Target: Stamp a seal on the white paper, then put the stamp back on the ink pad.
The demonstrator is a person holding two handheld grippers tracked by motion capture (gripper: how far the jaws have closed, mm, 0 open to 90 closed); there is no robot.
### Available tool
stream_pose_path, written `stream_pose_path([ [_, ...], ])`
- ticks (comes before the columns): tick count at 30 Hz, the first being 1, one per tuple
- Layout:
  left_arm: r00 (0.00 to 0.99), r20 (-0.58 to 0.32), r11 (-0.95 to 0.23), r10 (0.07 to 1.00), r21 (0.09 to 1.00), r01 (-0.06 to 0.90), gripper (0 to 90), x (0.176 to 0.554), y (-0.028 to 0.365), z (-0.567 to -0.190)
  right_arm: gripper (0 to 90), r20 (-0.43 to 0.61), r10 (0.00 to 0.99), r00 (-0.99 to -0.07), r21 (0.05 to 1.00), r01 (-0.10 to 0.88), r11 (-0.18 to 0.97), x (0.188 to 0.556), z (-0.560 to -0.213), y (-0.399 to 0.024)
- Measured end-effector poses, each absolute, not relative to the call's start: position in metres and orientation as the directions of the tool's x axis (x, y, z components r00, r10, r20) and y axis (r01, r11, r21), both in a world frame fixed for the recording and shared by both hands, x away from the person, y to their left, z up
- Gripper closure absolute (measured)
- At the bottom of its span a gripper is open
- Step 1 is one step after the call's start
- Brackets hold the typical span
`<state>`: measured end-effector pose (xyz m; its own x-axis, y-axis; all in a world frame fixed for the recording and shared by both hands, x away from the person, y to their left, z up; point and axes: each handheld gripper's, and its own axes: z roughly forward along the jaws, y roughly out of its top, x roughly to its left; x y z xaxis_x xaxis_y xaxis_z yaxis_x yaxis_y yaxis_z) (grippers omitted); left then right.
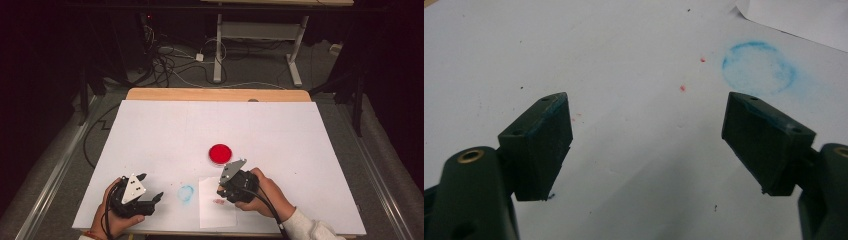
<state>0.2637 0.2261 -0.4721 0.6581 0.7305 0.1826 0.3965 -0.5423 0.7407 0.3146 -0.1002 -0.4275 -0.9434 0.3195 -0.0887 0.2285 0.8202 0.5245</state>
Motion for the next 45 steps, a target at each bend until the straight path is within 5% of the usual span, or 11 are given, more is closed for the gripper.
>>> stream_pose_path([
  [45, 0.668, 0.192, -0.560, 0.719, 0.730, 0.392, 19.5, 0.260, 0.220, -0.472, 76.5, -0.134, 0.430, -0.893, 0.621, 0.263, 0.738, 0.324, -0.403, -0.129],
])
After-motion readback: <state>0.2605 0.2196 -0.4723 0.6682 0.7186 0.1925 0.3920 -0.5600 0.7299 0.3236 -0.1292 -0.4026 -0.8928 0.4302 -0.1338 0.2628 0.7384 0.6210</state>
